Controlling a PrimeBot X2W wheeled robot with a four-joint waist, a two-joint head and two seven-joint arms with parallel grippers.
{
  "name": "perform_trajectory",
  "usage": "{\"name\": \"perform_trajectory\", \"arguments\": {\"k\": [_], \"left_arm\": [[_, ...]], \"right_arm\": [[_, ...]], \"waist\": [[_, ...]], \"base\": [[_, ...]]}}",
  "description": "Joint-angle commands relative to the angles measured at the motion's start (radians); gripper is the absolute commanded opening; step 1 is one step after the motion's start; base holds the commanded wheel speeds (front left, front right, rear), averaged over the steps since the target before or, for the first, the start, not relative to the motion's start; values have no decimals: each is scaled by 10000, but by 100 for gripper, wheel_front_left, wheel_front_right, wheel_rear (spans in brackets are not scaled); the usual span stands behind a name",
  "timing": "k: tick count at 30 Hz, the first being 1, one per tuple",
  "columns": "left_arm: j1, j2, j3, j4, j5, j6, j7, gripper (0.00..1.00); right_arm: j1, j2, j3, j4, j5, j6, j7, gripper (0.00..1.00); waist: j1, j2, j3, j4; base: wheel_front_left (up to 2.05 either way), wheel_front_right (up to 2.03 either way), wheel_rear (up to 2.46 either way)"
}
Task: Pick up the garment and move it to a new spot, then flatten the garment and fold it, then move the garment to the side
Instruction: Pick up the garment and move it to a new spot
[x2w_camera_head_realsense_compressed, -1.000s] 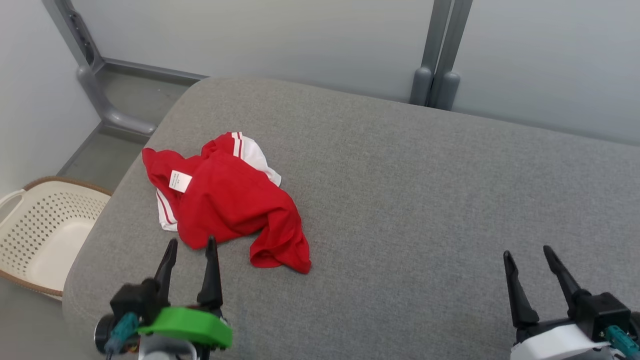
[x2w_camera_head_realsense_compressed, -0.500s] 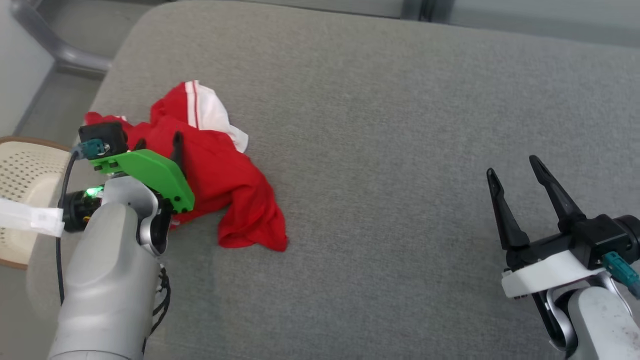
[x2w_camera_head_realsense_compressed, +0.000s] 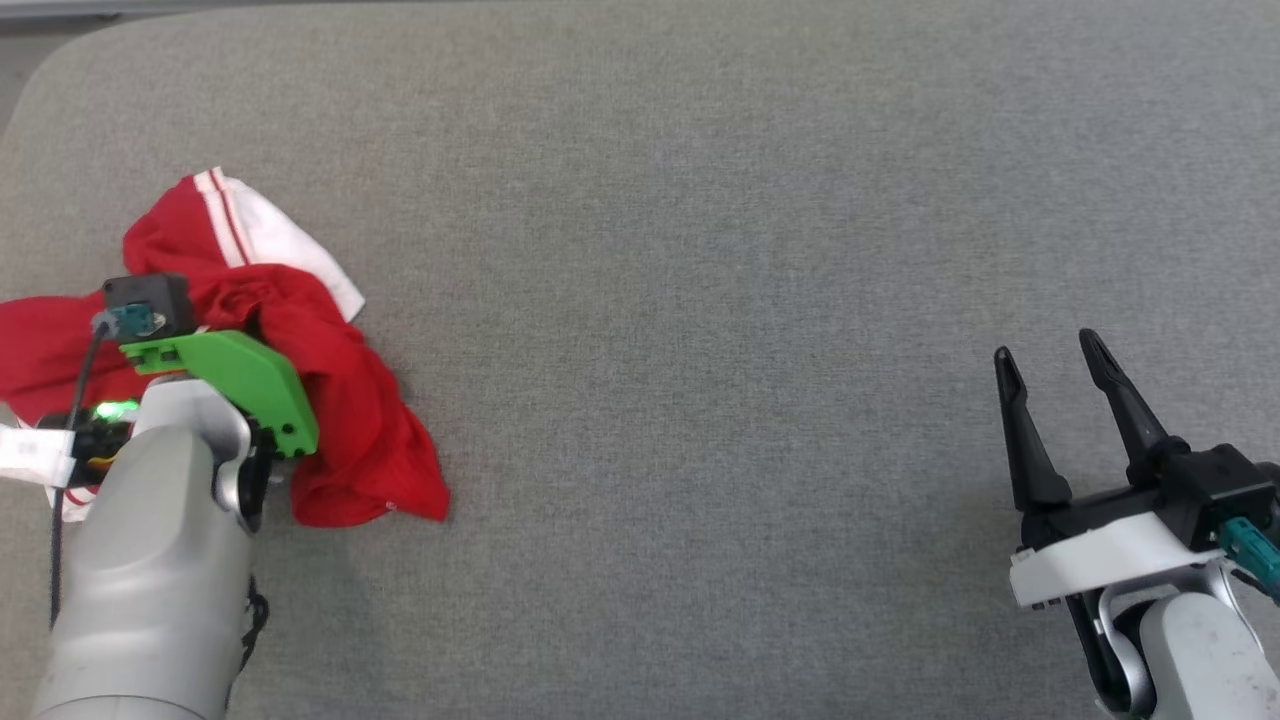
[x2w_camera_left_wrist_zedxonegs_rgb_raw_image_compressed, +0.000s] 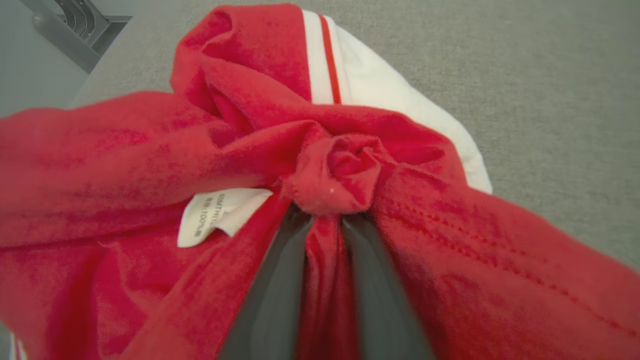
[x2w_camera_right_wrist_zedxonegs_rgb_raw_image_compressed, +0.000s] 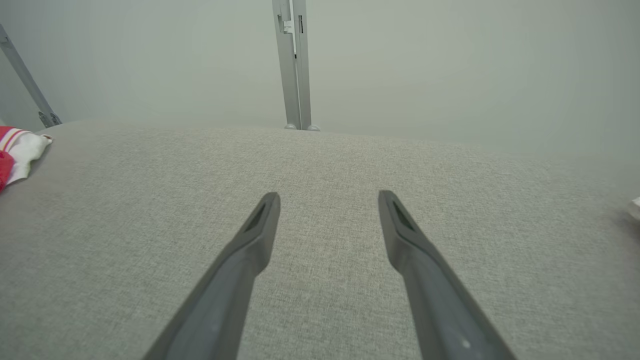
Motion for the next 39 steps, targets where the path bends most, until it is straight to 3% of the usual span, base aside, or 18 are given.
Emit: {"name": "perform_trajectory", "arguments": {"k": [1, 6, 12, 17, 21, 24, 28, 32, 36, 37, 38, 39], "left_arm": [[102, -216, -134, -273, 5, -188, -201, 0], [306, -574, -950, -1895, 454, -526, -499, 0], [1177, -1240, -2113, -5614, 143, -750, 373, 0], [2476, -1494, -3057, -9143, -1215, -754, 1831, 0], [3320, -1563, -3457, -10545, -2804, -394, 2756, 0], [3826, -1573, -3476, -10373, -4224, -221, 3363, 0], [3728, -1493, -3001, -8536, -5424, -271, 3790, 0], [3096, -648, -3002, -5921, -4151, -310, 2739, 0], [2697, -640, -2946, -4253, -3670, -469, 1300, 0], [2653, -644, -3005, -3966, -3603, -552, 1016, 9], [2624, -670, -3066, -3779, -3556, -618, 773, 39], [2576, -704, -3149, -3628, -3498, -688, 455, 95]], "right_arm": [[246, 77, -124, 21, 1, -6, -30, 100], [813, 490, -671, -11, 27, -6, -30, 100], [1213, 725, -851, -125, -50, -6, -29, 100], [1181, 848, -937, -248, -16, -6, -30, 100], [1041, 923, -904, -247, 76, -6, -30, 100], [1027, 966, -869, -188, 124, -8, -30, 100], [1021, 1093, -888, -104, 174, -5, -30, 100], [883, 1172, -727, 11, 203, -6, -30, 100], [849, 1216, -774, 53, 220, -6, -30, 100], [893, 1232, -824, 54, 221, -6, -30, 100], [940, 1239, -873, 59, 216, -6, -30, 100], [980, 1250, -917, 63, 199, -6, -30, 100]], "waist": [[0, 0, -797, -205], [0, 0, -1648, -396], [0, 0, -2062, -913], [0, 0, -1955, -1575], [0, 0, -1705, -2115], [0, 0, -1523, -2455], [0, 0, -1243, -2787], [0, 0, -1069, -3114], [0, 0, -1025, -3216], [0, 0, -1033, -3188], [0, 0, -1041, -3154], [0, 0, -1048, -3108]], "base": [[0, 0, 0], [0, 0, 0], [0, 0, 0], [0, 0, 0], [0, 0, 0], [0, 0, 0], [0, 0, 0], [0, 0, 0], [0, 0, 0], [0, 0, 0], [0, 0, 0], [0, 0, 0]]}}
